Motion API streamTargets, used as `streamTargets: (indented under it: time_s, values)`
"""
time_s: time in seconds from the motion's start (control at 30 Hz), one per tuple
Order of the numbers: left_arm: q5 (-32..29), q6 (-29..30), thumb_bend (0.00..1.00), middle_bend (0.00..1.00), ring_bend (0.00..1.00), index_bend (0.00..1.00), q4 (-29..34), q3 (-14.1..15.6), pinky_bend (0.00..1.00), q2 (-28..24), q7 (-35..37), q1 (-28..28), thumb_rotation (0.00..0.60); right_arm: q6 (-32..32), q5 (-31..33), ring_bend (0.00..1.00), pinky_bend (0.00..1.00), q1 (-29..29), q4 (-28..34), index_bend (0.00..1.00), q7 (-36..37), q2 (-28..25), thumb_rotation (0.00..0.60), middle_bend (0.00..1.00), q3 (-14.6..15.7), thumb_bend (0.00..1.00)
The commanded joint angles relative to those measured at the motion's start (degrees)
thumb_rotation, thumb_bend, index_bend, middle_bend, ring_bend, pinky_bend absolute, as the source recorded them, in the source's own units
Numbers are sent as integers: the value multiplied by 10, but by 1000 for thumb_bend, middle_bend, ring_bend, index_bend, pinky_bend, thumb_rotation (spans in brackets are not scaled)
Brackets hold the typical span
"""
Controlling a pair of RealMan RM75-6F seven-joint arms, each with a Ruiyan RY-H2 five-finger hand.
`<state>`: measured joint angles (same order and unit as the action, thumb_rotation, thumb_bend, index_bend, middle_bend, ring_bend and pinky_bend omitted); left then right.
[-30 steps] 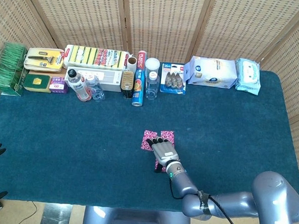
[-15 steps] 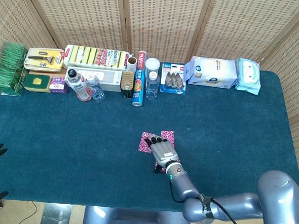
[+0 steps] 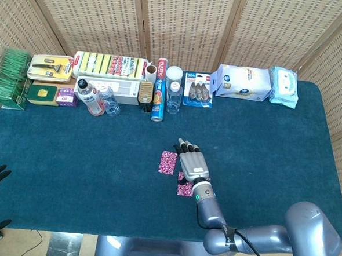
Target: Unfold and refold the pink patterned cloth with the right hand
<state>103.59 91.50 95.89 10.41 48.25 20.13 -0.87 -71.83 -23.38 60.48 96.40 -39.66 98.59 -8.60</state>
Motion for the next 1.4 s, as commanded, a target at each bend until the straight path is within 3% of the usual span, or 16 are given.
streamTargets:
  time_s: [0.03, 0.5, 0.77, 1.1, 1.4]
  values:
    - [0, 0, 70, 0, 0, 0, 0, 0, 49, -1, 2, 1, 600, -24, 47, 1, 83, 4, -33, 89, -37, 39, 600, 0, -32, 0]
    - [-1, 0, 70, 0, 0, 0, -7, 1, 49, -6, 21, 3, 600, -64, 110, 0, 80, 20, -89, 89, -106, 118, 600, 0, -115, 0]
    - [1, 6, 69, 0, 0, 0, -15, 3, 49, -8, 38, 3, 600, -68, 97, 0, 79, 16, -106, 106, -127, 139, 600, 0, -120, 7]
    - [7, 7, 71, 0, 0, 0, -16, 4, 49, -7, 37, 4, 600, -69, 106, 0, 78, -5, -93, 108, -156, 118, 600, 0, -135, 17]
    - [4, 4, 69, 0, 0, 0, -14, 4, 49, -7, 34, 5, 600, -91, 102, 0, 75, -1, -115, 111, -170, 154, 600, 0, -151, 17]
